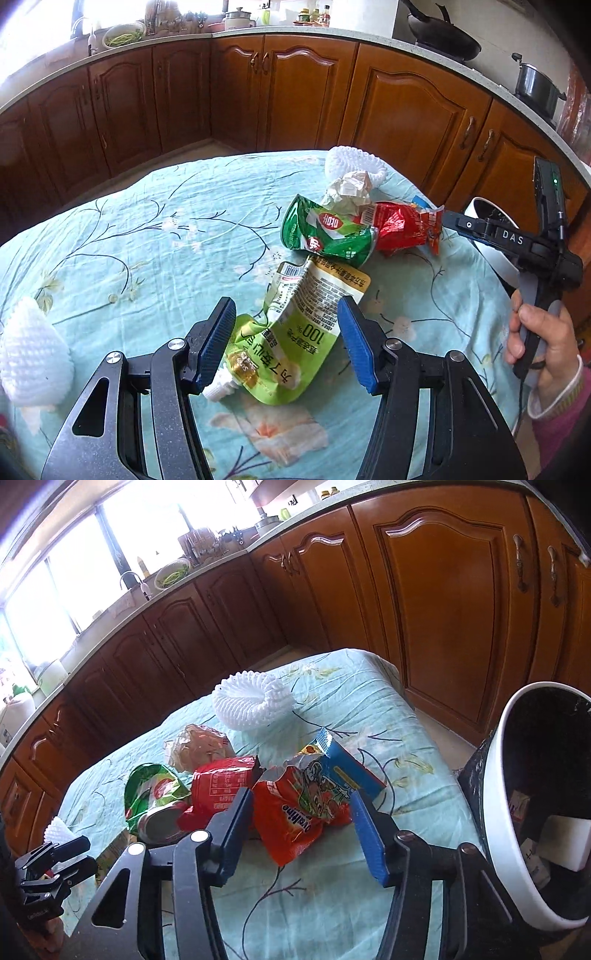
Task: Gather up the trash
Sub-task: 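Grasp the yellow-green snack bag with the left tool while the right tool grasps the red chip bag, then carry the snack bag into the bin with the left tool while the right tool carries the chip bag there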
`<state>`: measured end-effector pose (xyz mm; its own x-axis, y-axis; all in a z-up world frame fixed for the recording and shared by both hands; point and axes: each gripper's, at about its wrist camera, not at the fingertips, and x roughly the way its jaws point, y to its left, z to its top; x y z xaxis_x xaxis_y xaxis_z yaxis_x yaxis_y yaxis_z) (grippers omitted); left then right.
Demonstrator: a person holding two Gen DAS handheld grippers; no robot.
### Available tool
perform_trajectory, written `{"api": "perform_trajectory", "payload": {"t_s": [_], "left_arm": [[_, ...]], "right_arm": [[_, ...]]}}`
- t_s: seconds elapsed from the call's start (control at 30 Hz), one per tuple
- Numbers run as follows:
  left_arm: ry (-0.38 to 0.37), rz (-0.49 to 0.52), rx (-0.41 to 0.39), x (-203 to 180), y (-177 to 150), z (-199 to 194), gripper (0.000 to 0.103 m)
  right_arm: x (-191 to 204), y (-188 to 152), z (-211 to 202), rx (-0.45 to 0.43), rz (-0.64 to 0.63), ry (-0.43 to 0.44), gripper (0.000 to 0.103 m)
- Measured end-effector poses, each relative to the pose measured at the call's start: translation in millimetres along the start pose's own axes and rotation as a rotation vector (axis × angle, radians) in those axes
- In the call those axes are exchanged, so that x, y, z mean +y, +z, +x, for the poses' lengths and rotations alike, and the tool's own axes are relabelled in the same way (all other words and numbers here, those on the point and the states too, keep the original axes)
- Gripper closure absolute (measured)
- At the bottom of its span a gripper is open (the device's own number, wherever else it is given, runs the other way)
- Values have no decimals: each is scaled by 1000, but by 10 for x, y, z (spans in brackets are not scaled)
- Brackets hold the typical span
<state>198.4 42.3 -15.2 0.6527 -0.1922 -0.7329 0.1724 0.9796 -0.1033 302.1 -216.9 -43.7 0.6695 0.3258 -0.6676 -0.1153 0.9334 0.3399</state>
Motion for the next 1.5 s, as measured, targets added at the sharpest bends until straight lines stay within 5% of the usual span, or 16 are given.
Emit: {"api": "perform_trajectory", "payload": {"t_s": [0.03, 0.1, 0.23, 0.3, 0.43, 0.93, 1.5], "left_arm": [[-11, 11, 12, 2, -1, 47, 48], [-10, 32, 44, -6, -6, 156, 58], [9, 87, 68, -73, -45, 238, 72], [-2, 108, 65, -124, -51, 203, 89], [-18, 134, 55, -243, -91, 106, 99], [-128, 150, 29, -786, -176, -198, 101], [-251, 185, -2, -1544, -19, -148, 101]], "right_arm": [[-3, 2, 47, 9, -1, -7, 62], [-17, -3, 96, 23, 0, -10, 90], [-16, -55, -10, 2, -9, -10, 96], [-18, -95, -108, -7, -4, 9, 98], [-12, -188, -321, -24, 4, 41, 99], [-159, -457, -1081, -102, 48, 87, 99], [-767, -661, -1610, -157, 139, 6, 99]]}}
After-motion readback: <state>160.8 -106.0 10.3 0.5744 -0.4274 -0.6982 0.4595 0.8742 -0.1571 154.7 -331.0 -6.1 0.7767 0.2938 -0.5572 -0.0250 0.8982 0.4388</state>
